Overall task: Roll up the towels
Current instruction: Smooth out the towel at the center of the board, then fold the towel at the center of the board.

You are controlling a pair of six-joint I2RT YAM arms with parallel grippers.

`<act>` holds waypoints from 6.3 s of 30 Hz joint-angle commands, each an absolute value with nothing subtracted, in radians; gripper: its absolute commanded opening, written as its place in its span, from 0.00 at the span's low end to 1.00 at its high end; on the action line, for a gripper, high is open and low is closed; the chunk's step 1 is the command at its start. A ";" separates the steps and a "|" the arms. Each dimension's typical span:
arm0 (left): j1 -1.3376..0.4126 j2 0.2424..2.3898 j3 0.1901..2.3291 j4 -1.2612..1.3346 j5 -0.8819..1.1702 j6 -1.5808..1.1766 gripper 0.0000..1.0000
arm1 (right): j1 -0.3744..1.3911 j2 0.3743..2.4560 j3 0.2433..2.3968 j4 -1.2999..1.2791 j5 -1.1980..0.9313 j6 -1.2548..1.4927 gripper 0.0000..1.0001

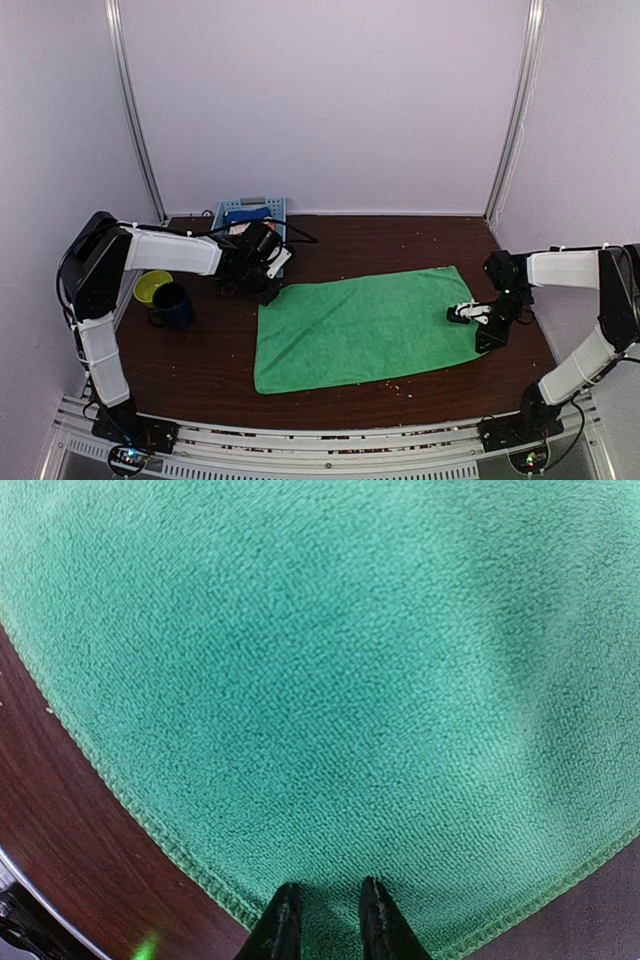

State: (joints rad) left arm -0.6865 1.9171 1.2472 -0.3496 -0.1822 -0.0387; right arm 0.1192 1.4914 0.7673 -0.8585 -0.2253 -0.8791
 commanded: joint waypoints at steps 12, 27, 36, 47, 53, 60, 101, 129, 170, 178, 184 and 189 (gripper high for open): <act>-0.644 1.799 1.299 -0.446 -0.061 0.033 0.39 | 0.069 1.376 1.006 -1.224 -0.310 -0.990 0.33; -0.642 1.813 1.290 -0.432 0.143 0.197 0.61 | -0.097 1.750 1.369 -0.743 -0.319 -0.480 0.63; -0.631 1.821 1.234 -0.371 0.107 0.229 0.52 | -0.087 2.015 1.515 -0.823 -0.335 -0.491 0.51; -0.632 1.836 1.230 -0.369 0.092 0.212 0.47 | -0.084 2.127 1.554 -0.864 -0.424 -0.529 0.38; -0.629 1.851 1.226 -0.352 0.070 0.196 0.47 | -0.084 2.165 1.566 -0.867 -0.478 -0.543 0.17; -0.627 1.849 1.204 -0.324 0.046 0.180 0.48 | -0.086 2.119 1.538 -0.819 -0.510 -0.537 0.00; -0.591 1.928 1.296 -0.358 0.220 0.315 0.40 | -0.091 2.133 1.528 -0.817 -0.549 -0.515 0.00; -0.592 1.904 1.295 -0.338 0.143 0.241 0.00 | -0.103 2.105 1.540 -0.828 -0.583 -0.508 0.00; -0.552 1.495 1.025 -0.259 0.044 -0.013 0.00 | -0.172 1.856 1.392 -0.750 -0.704 -0.594 0.00; -0.552 1.642 1.094 -0.276 0.086 -0.123 0.24 | -0.172 1.878 1.363 -0.728 -0.675 -0.602 0.00; -0.550 1.817 1.158 -0.199 0.039 -0.202 0.36 | -0.172 1.909 1.378 -0.738 -0.698 -0.586 0.00; -0.550 1.871 1.145 -0.089 0.031 -0.262 0.40 | -0.172 1.905 1.373 -0.738 -0.691 -0.586 0.00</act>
State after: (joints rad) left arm -0.5564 1.8553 1.1271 -0.2214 0.0517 -0.1852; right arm -0.1646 1.8996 1.3636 -0.7429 -0.6815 -0.5949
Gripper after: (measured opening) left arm 0.393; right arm 0.010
